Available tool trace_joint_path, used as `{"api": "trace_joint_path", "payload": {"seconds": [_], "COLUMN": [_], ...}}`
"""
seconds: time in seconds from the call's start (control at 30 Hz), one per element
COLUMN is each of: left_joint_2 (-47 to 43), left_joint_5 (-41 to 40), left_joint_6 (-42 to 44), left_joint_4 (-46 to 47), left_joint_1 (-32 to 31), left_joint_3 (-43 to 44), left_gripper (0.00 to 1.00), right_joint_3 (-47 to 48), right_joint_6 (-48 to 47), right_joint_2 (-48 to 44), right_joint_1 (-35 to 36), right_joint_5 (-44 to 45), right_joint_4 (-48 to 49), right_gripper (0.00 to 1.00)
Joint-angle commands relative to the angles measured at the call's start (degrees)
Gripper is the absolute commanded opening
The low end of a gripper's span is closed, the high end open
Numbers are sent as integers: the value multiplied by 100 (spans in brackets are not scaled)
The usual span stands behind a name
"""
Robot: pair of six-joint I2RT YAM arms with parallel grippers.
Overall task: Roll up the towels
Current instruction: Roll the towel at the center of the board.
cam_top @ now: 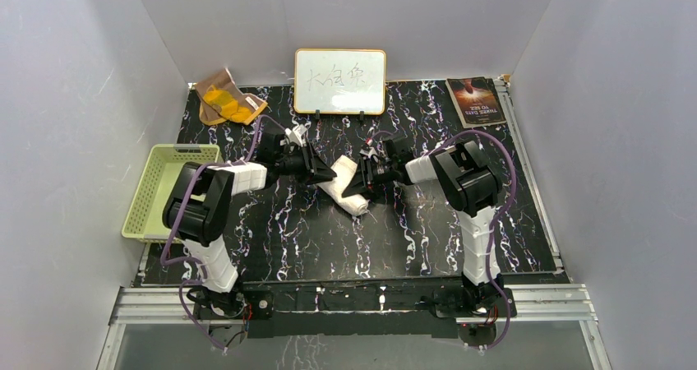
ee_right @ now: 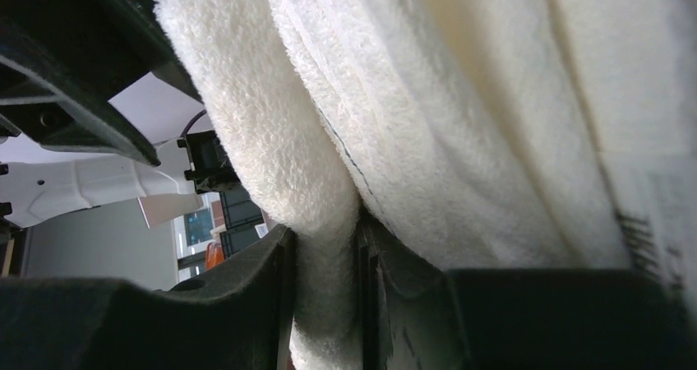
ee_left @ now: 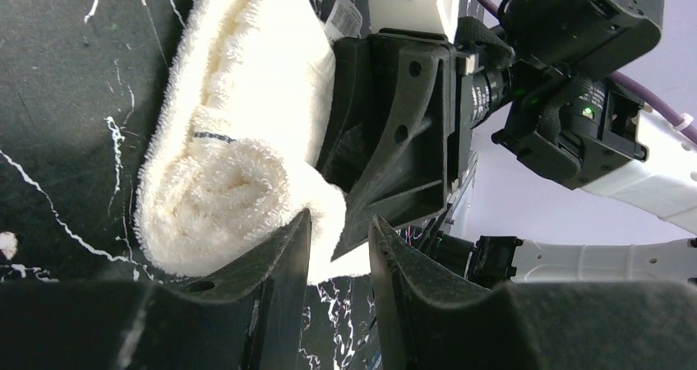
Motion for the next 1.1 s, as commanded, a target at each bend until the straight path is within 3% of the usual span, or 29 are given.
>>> {"api": "trace_joint_path", "payload": {"seconds": [0.0,0.1,0.2,0.33,0.5,0.67,0.83,1.07], "left_joint_2": [172,353,485,524,547,580,592,596], "left_joint_5": [36,-78,-263,-479,-583,-593,-633,-686], "left_joint_6": [-153,-59,165,384,531,596,703,748], "left_joint_4": [420,414,188,-34,-174,-262,-423,-506], "left_joint_1": [-4,-8,-39,-59,-57,-70,-65,-69], "left_joint_3": [11,-37,-45,-115,-145,-107,-60,-94], "left_gripper": [31,31,30,30,29,29,29,29], "right_joint_3": [8,53,307,795,1210,837,318,690], "right_joint_6": [-224,-527,-1203,-2153,-3159,-3837,-4666,-5377], "right_joint_2": [179,100,-111,-642,-1316,-2227,-3068,-2518], "right_joint_1": [-12,-14,-11,22,108,524,1476,2324], "right_joint_5": [330,460,996,2176,3619,5131,5995,6732], "right_joint_4": [-241,-488,-1320,-2562,-3398,-3096,-2406,-2867], "right_gripper": [29,40,50,57,63,68,69,66]}}
